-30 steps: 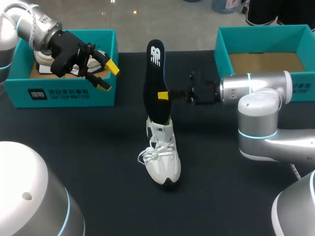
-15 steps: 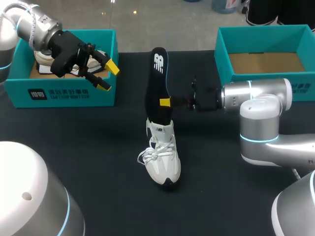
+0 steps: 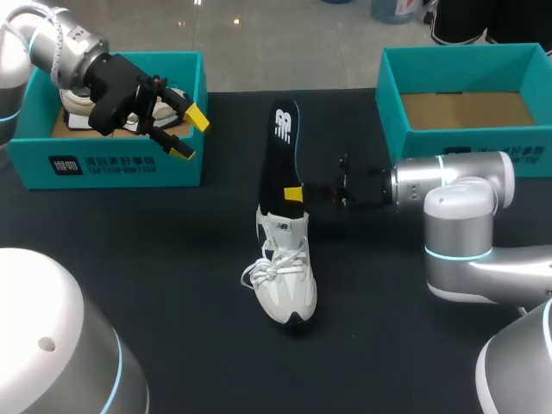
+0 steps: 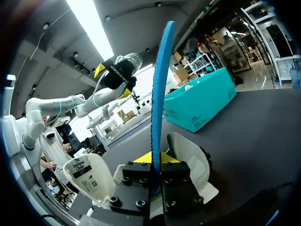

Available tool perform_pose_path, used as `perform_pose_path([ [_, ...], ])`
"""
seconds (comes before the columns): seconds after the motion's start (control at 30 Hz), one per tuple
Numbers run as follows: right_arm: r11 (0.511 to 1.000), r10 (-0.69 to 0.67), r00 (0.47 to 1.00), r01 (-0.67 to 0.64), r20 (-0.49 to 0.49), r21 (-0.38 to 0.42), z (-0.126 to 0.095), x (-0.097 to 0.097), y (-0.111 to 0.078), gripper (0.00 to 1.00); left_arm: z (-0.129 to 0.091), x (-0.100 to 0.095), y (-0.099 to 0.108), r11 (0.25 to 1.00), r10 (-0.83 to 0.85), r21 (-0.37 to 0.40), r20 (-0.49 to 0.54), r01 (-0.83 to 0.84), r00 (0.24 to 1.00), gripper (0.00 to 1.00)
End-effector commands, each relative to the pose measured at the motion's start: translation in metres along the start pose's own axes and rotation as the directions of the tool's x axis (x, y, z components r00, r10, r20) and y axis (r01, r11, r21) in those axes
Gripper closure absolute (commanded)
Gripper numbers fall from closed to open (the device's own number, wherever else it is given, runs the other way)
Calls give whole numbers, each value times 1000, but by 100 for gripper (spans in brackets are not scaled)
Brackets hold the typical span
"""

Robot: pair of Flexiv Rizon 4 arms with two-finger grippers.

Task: Take the shoe out of the shoebox, open the shoe tongue, remove and reinsert the insole, then place the shoe into the shoebox

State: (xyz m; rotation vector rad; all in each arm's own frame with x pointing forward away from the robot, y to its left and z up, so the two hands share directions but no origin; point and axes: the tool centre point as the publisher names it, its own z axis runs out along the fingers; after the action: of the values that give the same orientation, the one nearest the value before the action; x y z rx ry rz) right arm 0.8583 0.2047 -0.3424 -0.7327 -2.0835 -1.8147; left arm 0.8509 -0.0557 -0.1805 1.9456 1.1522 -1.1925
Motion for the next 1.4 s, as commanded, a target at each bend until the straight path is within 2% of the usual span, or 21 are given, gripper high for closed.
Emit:
perform_pose_path([
  [0.03,1000,7,1000,-7,2,-4,0,3,-11,100,0,0,-1,1000,1,1,-4,-1,1000,0],
  [0.33,999,37,999,-37,1,20,2,13,-26,100,0,0,-1,1000,1,1,-4,-1,1000,0],
  [0.53,998,50,999,-50,3,37,2,15,-28,100,0,0,-1,1000,1,1,-4,-1,1000,0],
  [0.57,998,49,999,-49,3,37,1,15,-27,68,0,0,-1,1000,1,1,-4,-1,1000,0],
  [0.6,998,48,999,-48,4,37,1,15,-24,56,0,0,-1,1000,1,1,-4,-1,1000,0],
  [0.67,999,38,999,-38,8,38,2,16,-20,49,0,0,-1,1000,1,1,-4,-1,1000,0],
  [0.73,999,28,1000,-29,9,41,2,16,-14,30,0,0,-1,1000,1,1,-4,-1,1000,0],
  [0.77,999,24,1000,-24,8,40,2,16,-11,25,0,0,-1,1000,1,1,-4,-1,1000,0],
  [0.83,999,15,1000,-15,7,42,3,16,-5,20,0,0,-1,1000,1,1,-4,-1,1000,0],
  [0.97,999,4,1000,-5,4,52,4,13,7,20,0,0,-1,1000,1,1,-4,-1,1000,0],
  [1.13,996,15,1000,-15,-2,85,8,9,17,27,0,0,-1,1000,1,1,-4,-1,1000,0],
  [1.17,996,14,1000,-14,-2,88,9,8,18,33,0,0,-1,1000,1,1,-4,-1,1000,0],
  [1.23,995,21,1000,-20,-6,101,11,6,20,50,0,0,-1,1000,1,1,-4,-1,1000,0],
  [1.33,992,37,999,-36,-3,123,14,3,19,60,0,0,-1,1000,1,1,-4,-1,1000,0],
  [1.4,991,39,999,-39,0,128,14,2,16,77,0,0,-1,1000,1,1,-4,-1,1000,0],
])
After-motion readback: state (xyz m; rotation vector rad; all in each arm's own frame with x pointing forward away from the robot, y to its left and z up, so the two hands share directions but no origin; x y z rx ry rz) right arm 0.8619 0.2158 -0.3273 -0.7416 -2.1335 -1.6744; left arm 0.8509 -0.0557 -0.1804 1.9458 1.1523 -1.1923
